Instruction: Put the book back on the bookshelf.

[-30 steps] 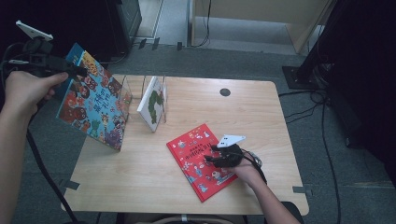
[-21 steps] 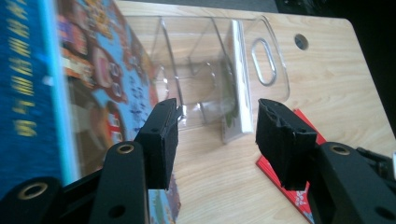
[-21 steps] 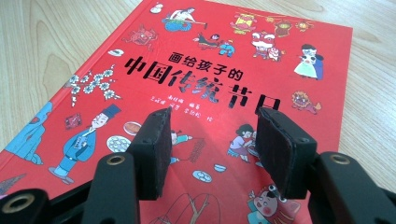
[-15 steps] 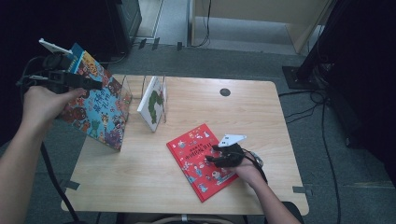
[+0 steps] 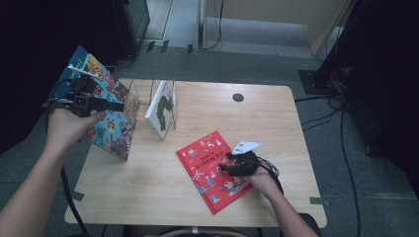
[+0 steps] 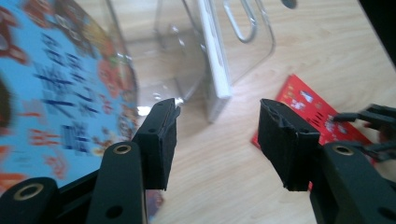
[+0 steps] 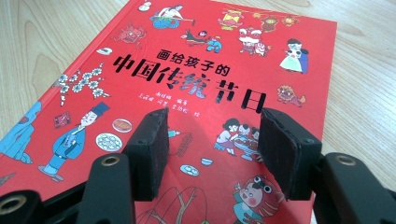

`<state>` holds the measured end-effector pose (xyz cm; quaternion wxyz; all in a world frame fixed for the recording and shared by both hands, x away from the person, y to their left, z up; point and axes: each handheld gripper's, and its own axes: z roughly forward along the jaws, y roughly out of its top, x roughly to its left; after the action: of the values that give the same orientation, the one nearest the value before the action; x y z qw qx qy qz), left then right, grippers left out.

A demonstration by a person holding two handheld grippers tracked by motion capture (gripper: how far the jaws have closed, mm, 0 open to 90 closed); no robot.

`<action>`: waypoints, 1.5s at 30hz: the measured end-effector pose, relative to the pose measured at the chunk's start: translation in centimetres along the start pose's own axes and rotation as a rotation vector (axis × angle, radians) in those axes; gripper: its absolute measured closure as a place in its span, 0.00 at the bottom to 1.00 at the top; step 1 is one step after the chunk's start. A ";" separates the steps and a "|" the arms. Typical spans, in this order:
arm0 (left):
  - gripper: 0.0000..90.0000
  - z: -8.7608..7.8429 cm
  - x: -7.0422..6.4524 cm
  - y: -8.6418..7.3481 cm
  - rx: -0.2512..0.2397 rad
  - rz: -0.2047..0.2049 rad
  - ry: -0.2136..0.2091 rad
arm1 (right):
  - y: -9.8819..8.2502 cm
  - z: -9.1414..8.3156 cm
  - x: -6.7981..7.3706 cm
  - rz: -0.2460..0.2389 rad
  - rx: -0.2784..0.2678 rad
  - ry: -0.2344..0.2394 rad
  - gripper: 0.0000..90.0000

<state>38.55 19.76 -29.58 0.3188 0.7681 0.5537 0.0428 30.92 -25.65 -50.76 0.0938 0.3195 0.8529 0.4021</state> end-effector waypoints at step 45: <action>0.52 9.6 -3.5 -8.0 0.003 0.147 -0.071 | -0.1 -0.2 -0.4 0.010 0.002 0.001 0.49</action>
<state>34.62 13.87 -40.52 0.3329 0.8081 0.4844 0.0380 31.07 -26.05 -50.73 0.0909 0.3235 0.8519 0.4017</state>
